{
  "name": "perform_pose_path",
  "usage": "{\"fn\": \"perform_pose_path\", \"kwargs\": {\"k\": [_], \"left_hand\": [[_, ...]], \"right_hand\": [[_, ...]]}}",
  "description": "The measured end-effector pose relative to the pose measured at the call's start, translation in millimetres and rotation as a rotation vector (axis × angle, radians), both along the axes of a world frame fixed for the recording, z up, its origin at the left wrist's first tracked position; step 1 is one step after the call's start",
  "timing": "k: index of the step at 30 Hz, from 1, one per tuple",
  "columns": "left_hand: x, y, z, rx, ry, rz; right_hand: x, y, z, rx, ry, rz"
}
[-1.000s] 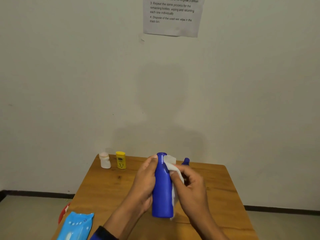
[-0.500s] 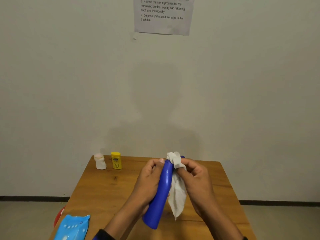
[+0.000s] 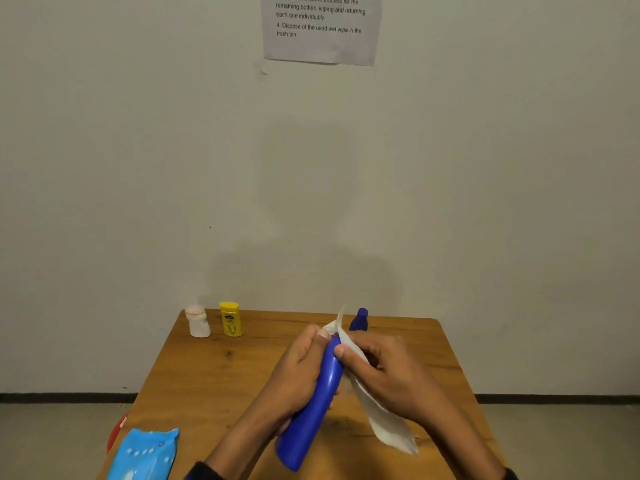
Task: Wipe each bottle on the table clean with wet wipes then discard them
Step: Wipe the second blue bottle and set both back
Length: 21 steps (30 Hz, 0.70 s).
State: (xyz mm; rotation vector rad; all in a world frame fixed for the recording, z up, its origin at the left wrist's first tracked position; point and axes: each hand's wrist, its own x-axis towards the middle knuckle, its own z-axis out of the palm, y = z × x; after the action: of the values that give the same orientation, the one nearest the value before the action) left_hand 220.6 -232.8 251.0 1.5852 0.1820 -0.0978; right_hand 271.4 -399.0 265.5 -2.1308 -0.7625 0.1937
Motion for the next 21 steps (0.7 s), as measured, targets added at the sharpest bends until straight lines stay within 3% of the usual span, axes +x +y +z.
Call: {"fn": "perform_pose_path", "kwargs": {"k": [5,10,16,21], "left_hand": [[2,-1,-3,0.087,-0.055,0.011],[4,-1,-4,0.089,-0.096,-0.031],[5,-8,-7,0.143,-0.117,0.049],[8,-6,2,-0.110,-0.062,0.099]], "right_hand": [[-5,-2,-3,0.216,-0.047,-0.135],[-11,2,-4,0.205,-0.067,-0.153],[-9,-2,-2,0.192,-0.121,-0.324],[4,-25,10,0.472,-0.055,-0.448]]}}
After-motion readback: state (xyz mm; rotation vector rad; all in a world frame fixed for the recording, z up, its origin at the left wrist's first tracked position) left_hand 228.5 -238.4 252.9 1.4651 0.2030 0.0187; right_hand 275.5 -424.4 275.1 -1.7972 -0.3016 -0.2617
